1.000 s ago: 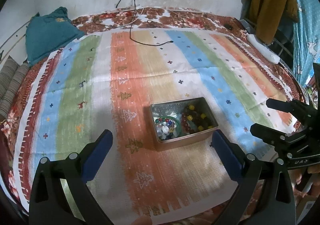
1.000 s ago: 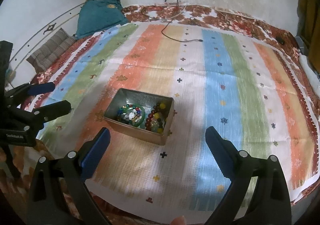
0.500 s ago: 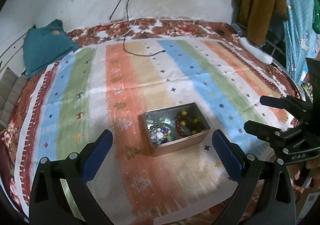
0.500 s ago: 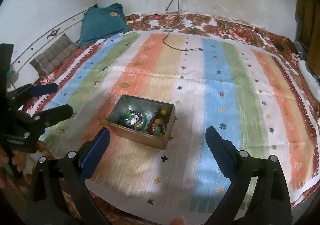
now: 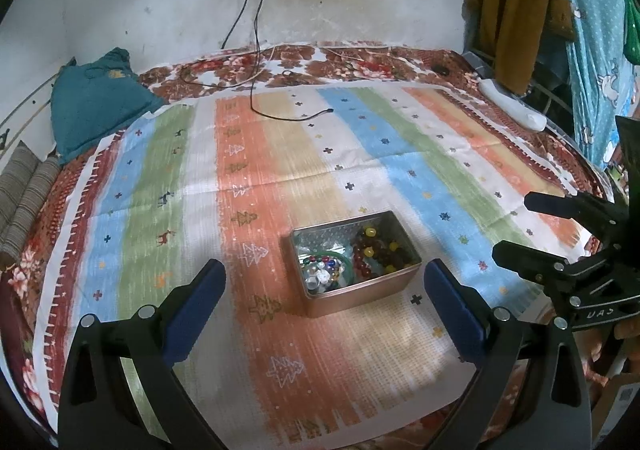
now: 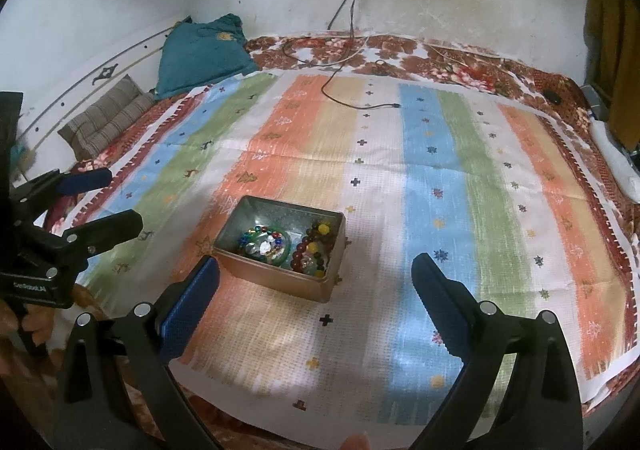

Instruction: Organize jewelry

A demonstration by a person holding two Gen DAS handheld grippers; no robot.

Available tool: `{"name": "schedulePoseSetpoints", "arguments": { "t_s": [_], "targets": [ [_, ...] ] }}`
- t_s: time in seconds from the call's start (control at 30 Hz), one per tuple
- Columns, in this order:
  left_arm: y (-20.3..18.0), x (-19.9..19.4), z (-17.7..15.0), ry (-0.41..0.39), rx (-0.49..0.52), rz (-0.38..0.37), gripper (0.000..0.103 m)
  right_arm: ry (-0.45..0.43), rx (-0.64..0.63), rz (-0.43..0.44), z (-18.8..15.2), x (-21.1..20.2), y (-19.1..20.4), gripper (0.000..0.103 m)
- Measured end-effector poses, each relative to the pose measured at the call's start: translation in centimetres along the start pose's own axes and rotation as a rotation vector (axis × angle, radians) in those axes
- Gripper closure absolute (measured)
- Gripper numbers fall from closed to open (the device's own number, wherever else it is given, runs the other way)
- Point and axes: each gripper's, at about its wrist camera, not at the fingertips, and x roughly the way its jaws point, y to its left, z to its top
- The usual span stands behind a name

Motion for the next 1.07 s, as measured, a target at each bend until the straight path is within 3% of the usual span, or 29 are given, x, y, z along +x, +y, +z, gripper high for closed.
{"name": "schedulePoseSetpoints", "arguments": {
  "t_s": [1.07],
  "targets": [
    [0.07, 0.13, -0.03, 0.012, -0.007, -0.007, 0.006, 0.0, -0.005, 0.017, -0.09, 0.05, 0.11, 0.005]
  ]
}}
